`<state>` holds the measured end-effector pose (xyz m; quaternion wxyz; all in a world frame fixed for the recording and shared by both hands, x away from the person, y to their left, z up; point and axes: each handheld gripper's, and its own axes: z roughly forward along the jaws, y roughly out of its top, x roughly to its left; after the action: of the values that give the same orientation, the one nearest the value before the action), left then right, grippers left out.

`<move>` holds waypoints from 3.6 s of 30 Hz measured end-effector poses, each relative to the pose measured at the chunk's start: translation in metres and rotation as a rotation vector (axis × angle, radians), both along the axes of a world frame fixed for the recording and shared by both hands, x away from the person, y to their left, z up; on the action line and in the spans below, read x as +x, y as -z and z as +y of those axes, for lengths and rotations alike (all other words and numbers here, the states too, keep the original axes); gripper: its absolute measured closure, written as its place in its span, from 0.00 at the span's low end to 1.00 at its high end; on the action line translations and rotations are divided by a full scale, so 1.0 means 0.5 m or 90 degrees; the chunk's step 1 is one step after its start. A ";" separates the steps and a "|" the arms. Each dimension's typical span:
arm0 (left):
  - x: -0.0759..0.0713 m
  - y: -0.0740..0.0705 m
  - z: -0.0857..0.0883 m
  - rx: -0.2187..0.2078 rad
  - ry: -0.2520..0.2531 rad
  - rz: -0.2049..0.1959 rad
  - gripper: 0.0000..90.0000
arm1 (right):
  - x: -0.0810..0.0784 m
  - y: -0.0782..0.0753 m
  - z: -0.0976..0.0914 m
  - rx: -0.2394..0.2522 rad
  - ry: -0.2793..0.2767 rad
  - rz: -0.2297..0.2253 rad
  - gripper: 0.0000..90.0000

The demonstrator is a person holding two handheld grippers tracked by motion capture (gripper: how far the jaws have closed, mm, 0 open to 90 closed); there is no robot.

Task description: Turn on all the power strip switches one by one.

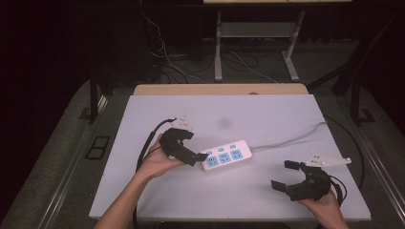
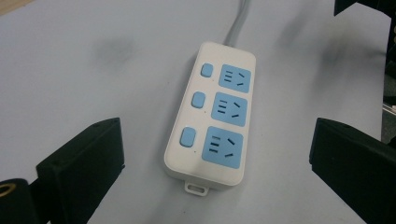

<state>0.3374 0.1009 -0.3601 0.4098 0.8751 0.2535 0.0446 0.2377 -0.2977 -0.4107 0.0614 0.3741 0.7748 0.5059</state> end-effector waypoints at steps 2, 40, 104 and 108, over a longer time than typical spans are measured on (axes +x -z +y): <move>0.005 0.002 -0.002 0.000 0.000 0.003 0.02 | 0.000 0.000 0.000 0.000 0.000 0.000 0.01; 0.080 0.026 -0.040 0.064 0.058 0.045 0.78 | 0.001 0.004 0.001 -0.007 -0.003 0.005 0.01; 0.102 0.103 -0.070 0.086 0.108 0.074 0.99 | 0.001 0.006 0.001 -0.011 -0.007 0.000 0.01; 0.105 0.105 -0.068 0.079 0.109 0.078 0.99 | 0.001 0.005 0.000 -0.010 -0.005 0.000 0.01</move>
<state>0.3898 0.0668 -0.4127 0.3413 0.9182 0.1989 -0.0286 0.2381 -0.2979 -0.4134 0.0622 0.3703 0.7805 0.4998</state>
